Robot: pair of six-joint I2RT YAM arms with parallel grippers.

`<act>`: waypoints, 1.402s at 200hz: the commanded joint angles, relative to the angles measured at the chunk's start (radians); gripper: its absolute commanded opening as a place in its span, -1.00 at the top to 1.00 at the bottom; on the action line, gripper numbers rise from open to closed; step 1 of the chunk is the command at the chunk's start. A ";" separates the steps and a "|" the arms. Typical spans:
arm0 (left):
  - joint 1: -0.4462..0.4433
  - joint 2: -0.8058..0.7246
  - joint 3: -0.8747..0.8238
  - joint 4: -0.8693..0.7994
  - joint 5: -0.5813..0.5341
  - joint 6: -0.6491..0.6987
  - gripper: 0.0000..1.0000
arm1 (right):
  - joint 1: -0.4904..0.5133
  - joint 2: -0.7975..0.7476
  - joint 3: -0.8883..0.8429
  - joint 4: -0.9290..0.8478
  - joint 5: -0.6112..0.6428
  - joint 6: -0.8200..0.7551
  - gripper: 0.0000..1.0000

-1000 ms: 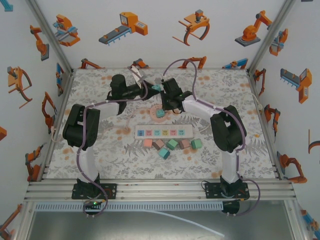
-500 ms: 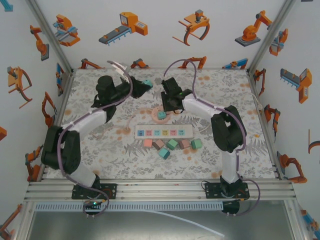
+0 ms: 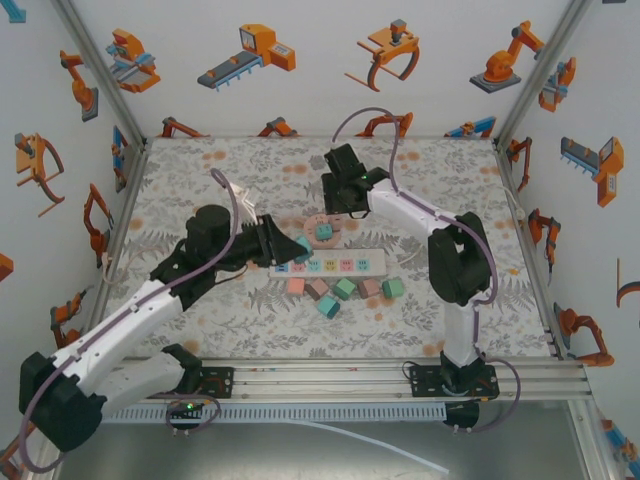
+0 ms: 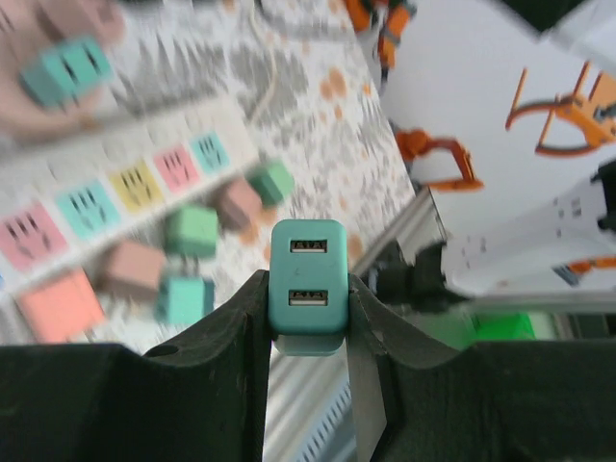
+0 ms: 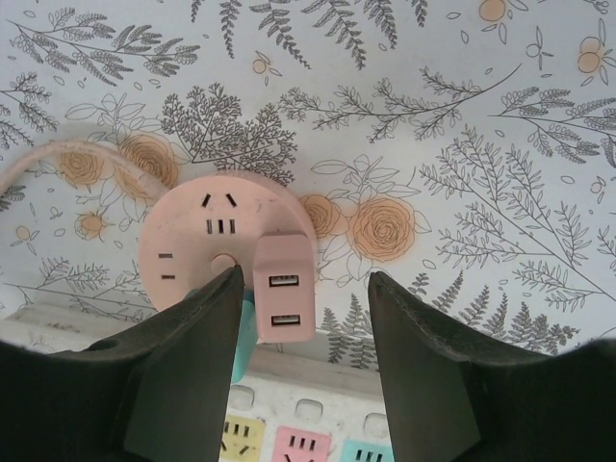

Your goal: Pull the plug off the socket

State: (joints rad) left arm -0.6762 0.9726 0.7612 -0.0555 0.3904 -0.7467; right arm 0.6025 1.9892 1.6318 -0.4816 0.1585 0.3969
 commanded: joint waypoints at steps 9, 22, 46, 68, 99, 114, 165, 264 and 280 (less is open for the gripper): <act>-0.038 -0.024 -0.063 -0.232 0.079 -0.046 1.00 | -0.011 -0.066 -0.024 0.024 0.006 0.017 -0.05; -0.047 -0.005 -0.102 -0.212 0.132 -0.064 1.00 | -0.011 -0.081 -0.047 0.028 -0.003 0.019 -0.04; -0.072 0.056 -0.143 -0.207 0.113 -0.069 1.00 | -0.011 -0.115 -0.094 0.032 -0.001 0.024 -0.05; -0.084 0.116 -0.175 -0.183 0.036 -0.065 1.00 | -0.011 -0.144 -0.135 0.042 0.009 0.029 -0.05; -0.089 0.202 -0.198 -0.131 -0.016 -0.044 1.00 | -0.011 -0.161 -0.168 0.051 0.019 0.036 -0.06; -0.089 0.257 -0.208 -0.107 -0.022 -0.034 1.00 | -0.011 -0.161 -0.176 0.051 0.023 0.037 -0.06; -0.103 0.415 -0.224 0.055 0.024 0.046 0.79 | -0.011 -0.157 -0.173 0.051 0.024 0.036 -0.06; -0.106 0.268 -0.132 -0.148 -0.093 0.215 -0.36 | -0.017 -0.201 -0.140 0.056 -0.036 0.052 -0.05; -0.107 0.157 -0.085 -0.228 -0.178 0.275 -0.39 | -0.019 -0.210 -0.137 0.067 -0.039 0.076 -0.05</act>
State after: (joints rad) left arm -0.7811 1.2816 0.5938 -0.1349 0.3378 -0.5983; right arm 0.5922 1.8309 1.4612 -0.4362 0.1318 0.4278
